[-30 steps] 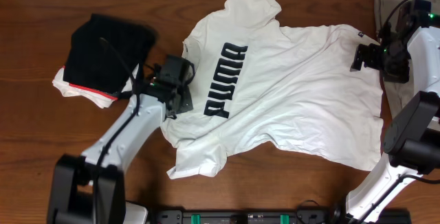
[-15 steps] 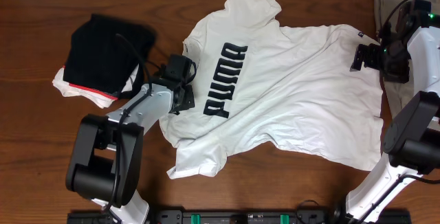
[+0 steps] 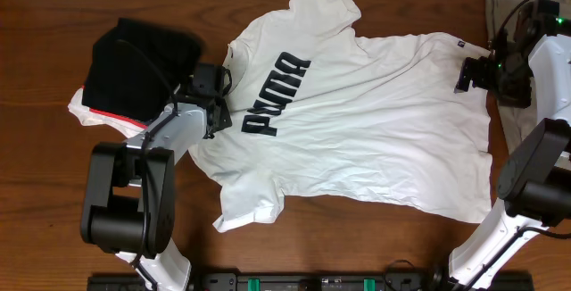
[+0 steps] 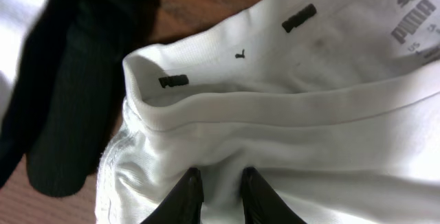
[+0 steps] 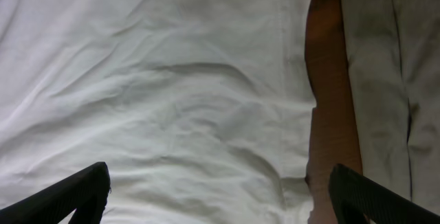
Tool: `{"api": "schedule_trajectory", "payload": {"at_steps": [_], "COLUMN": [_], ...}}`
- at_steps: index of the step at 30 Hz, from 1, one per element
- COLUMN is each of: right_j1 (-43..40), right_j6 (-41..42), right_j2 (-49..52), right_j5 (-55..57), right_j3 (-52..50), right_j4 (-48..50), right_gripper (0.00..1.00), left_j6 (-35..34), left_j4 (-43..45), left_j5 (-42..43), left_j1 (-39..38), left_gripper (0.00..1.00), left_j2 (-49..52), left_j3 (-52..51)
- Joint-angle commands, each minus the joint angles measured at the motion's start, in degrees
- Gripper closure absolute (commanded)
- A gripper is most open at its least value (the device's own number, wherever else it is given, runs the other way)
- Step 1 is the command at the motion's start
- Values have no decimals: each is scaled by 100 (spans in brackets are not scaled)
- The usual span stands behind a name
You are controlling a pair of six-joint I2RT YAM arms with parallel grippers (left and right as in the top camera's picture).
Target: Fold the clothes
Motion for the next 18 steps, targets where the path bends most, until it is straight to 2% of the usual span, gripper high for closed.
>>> {"api": "schedule_trajectory", "payload": {"at_steps": [1, 3, 7, 14, 18], "right_j1": [7, 7, 9, 9, 9], "right_j6": [-2, 0, -2, 0, -2], "right_j2": [-157, -157, -157, -157, -157], "right_j5": [-24, -24, -24, -24, -24], "right_j3": [101, 101, 101, 101, 101], "right_j4": [-4, -7, -4, -7, -4], "right_gripper": [1, 1, 1, 1, 1], "left_j6": [72, 72, 39, -756, -841], "left_j4": [15, -2, -210, -1263, -1996], "left_j5": [24, 308, 754, 811, 1047], "left_j1": [22, 22, 20, 20, 22], "left_gripper": [76, 63, 53, 37, 33], "left_j2": [109, -33, -697, -2649, -3668], "left_j3": [17, 103, 315, 433, 433]}}
